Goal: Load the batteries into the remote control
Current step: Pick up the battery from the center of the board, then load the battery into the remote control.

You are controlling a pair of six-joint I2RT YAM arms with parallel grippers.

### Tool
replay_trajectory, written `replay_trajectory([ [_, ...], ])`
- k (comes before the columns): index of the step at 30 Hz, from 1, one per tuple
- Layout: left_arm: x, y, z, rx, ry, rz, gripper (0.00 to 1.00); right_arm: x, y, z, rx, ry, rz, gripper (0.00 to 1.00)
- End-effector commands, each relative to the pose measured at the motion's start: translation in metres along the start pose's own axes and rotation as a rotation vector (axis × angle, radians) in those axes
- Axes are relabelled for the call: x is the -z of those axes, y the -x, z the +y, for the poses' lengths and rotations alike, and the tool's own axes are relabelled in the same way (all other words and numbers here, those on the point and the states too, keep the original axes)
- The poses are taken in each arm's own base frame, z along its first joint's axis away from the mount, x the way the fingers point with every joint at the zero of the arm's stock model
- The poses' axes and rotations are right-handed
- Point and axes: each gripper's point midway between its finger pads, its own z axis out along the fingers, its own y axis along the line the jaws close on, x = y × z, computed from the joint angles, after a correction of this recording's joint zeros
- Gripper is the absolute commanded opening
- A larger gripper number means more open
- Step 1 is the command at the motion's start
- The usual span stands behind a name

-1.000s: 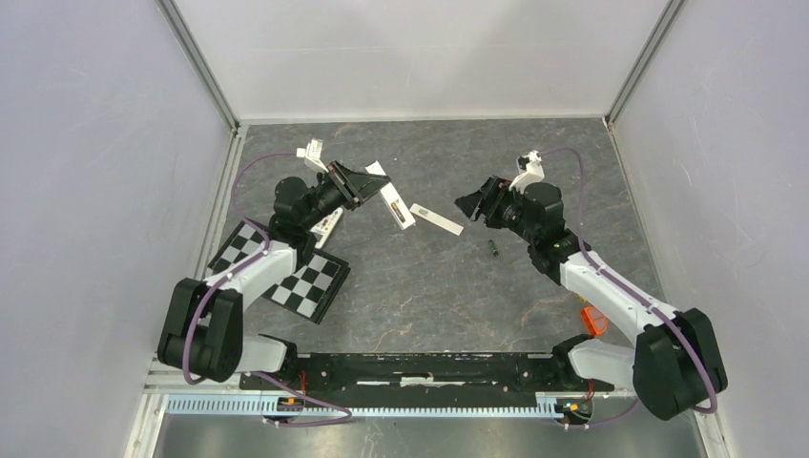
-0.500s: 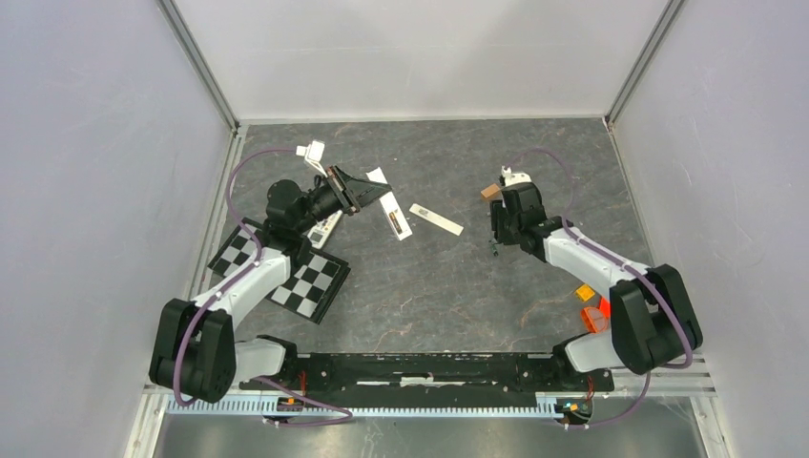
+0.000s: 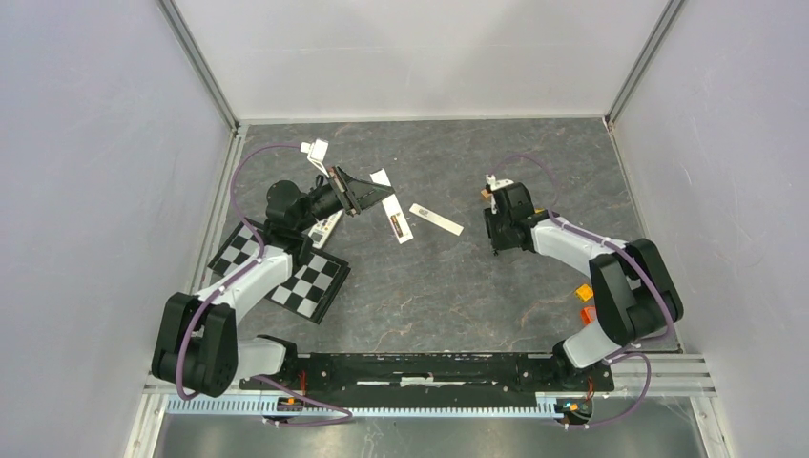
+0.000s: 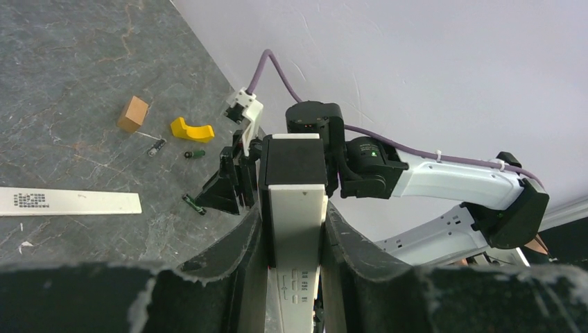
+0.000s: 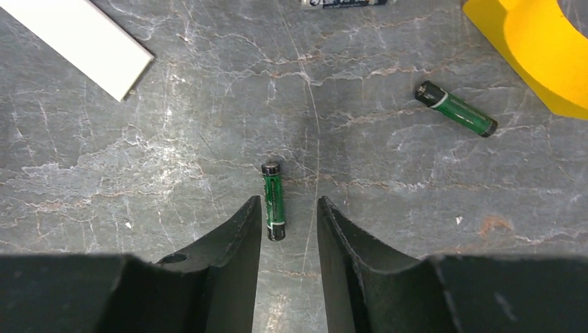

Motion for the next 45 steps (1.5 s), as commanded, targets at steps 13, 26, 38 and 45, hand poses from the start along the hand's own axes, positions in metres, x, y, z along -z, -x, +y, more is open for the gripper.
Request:
replay_trajectory([
  [13,-0.002,0.003,0.001,-0.002,0.008,-0.002,0.17,-0.013,0.0,0.006,0.051,0.025,0.055,0.21],
  [26,-0.018,-0.035,0.056,0.153,0.175,0.086,0.18,0.015,0.036,0.034,-0.009,0.171,-0.122,0.03],
  [38,-0.032,-0.058,0.106,0.248,0.276,0.076,0.18,0.112,0.085,0.149,0.003,0.628,-0.361,0.03],
  [45,-0.034,-0.062,0.11,0.297,0.256,0.054,0.18,0.127,0.081,0.178,0.05,0.707,-0.334,0.05],
])
